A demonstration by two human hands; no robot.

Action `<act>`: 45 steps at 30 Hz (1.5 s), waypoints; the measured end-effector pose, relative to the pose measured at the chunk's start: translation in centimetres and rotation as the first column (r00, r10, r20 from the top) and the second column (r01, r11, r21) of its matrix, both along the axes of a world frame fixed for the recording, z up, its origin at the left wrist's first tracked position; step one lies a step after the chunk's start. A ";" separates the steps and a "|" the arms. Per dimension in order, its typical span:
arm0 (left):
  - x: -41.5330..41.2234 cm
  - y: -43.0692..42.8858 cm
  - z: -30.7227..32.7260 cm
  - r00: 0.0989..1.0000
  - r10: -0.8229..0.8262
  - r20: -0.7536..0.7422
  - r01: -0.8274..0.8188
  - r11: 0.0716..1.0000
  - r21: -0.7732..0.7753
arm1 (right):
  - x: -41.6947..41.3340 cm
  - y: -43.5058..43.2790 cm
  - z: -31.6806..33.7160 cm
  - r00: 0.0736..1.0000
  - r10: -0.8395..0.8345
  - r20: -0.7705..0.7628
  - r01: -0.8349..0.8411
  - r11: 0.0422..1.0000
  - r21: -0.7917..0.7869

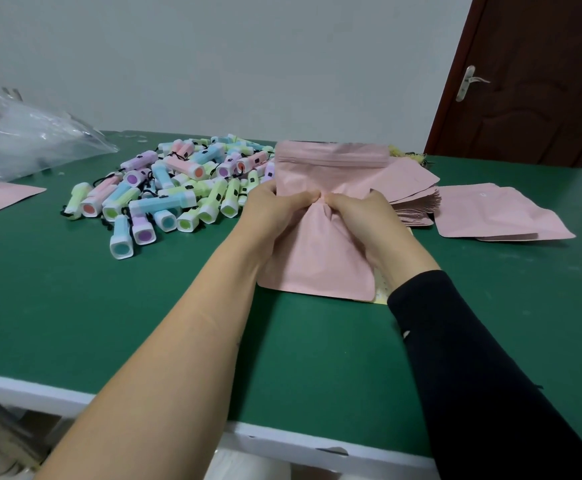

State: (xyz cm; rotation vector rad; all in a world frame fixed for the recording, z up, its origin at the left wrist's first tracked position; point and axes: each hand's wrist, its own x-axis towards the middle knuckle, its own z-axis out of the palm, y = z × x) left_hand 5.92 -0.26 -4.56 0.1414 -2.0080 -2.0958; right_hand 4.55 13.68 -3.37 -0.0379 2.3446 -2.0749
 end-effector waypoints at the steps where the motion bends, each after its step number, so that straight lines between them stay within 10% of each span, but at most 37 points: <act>1: 0.1 -0.1 0.0 1.000 -0.006 0.009 0.006 1.000 0.020 | 0.0 -0.1 -0.2 0.999 0.035 -0.006 -0.035 0.999 0.008; 31: 0.2 -0.6 0.8 0.981 0.145 -0.130 -0.135 0.987 0.087 | -0.2 0.7 0.0 0.970 0.197 0.145 -0.202 0.979 0.018; 39: 0.8 -2.5 2.0 0.952 -0.087 -0.292 -0.106 0.804 -0.585 | 0.1 1.0 0.4 0.983 0.155 0.097 -0.175 0.955 0.240; 45: 1.0 -2.2 2.7 0.945 -0.142 -0.295 -0.102 0.729 -0.677 | 0.4 0.9 0.5 0.973 0.209 0.100 -0.230 0.924 0.305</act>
